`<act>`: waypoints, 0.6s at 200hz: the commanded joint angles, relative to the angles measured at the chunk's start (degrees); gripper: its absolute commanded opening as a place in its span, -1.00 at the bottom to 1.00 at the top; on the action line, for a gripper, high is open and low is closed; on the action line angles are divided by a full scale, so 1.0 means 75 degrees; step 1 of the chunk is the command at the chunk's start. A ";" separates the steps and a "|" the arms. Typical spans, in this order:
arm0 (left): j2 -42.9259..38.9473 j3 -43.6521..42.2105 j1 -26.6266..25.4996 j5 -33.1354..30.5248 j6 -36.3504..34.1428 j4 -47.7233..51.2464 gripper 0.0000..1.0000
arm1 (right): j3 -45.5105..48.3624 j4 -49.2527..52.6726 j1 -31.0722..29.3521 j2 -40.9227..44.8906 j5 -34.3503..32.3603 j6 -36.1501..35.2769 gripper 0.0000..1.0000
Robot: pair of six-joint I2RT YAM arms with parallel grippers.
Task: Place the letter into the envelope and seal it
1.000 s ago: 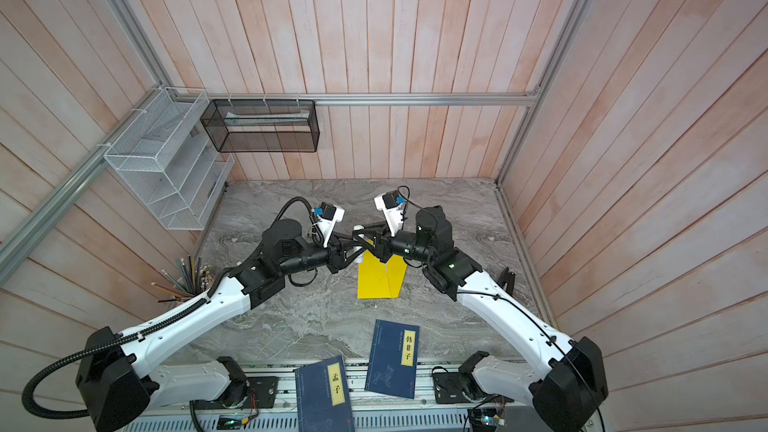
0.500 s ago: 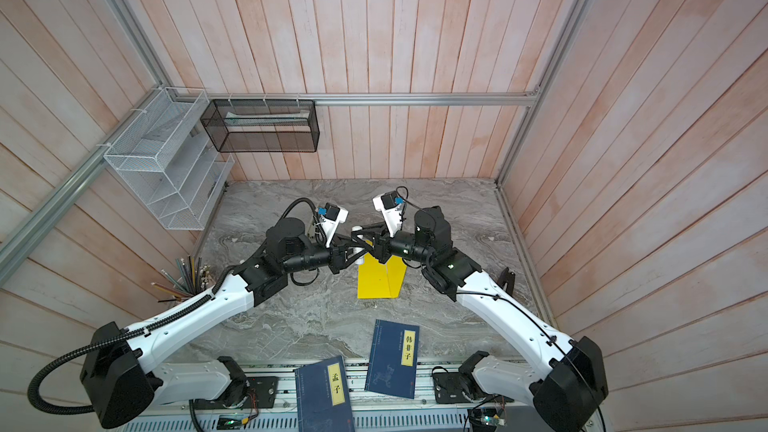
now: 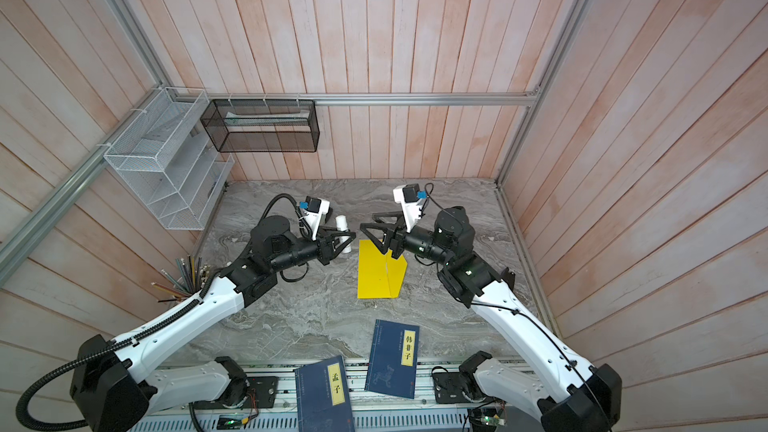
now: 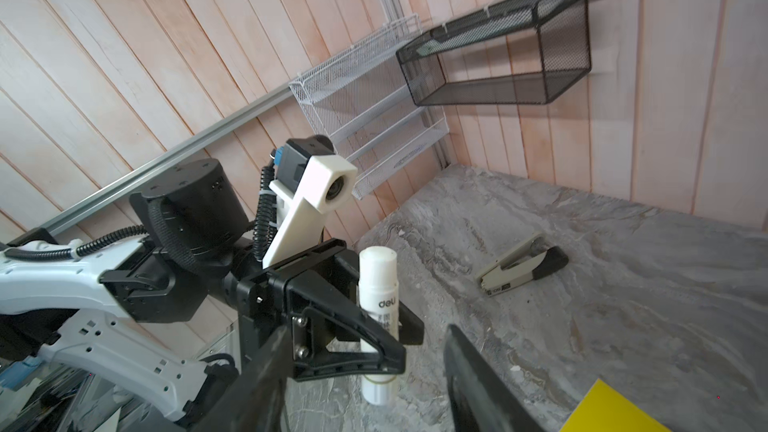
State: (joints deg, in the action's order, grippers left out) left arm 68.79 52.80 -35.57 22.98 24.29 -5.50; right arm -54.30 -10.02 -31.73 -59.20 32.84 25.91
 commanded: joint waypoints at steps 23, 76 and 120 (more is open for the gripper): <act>-0.0409 -0.0318 0.0325 0.0137 0.0480 -0.1221 -1.00 | 0.1553 -0.2407 0.0275 -0.0159 0.1359 0.1878 0.03; -0.0025 -0.0326 0.0325 0.1066 0.0866 -0.2219 -1.00 | 0.2239 -0.4415 -0.0031 -0.0933 0.2230 0.2378 -0.02; 0.0165 -0.0392 0.0314 0.1260 0.1129 -0.2589 -1.00 | 0.1675 -0.3017 -0.0566 -0.0990 0.1412 0.0686 0.11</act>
State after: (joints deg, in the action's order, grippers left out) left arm 69.49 50.63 -33.28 30.13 31.11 -20.47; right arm -37.91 -37.41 -33.06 -66.96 47.00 40.12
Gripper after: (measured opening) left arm 0.277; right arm 0.536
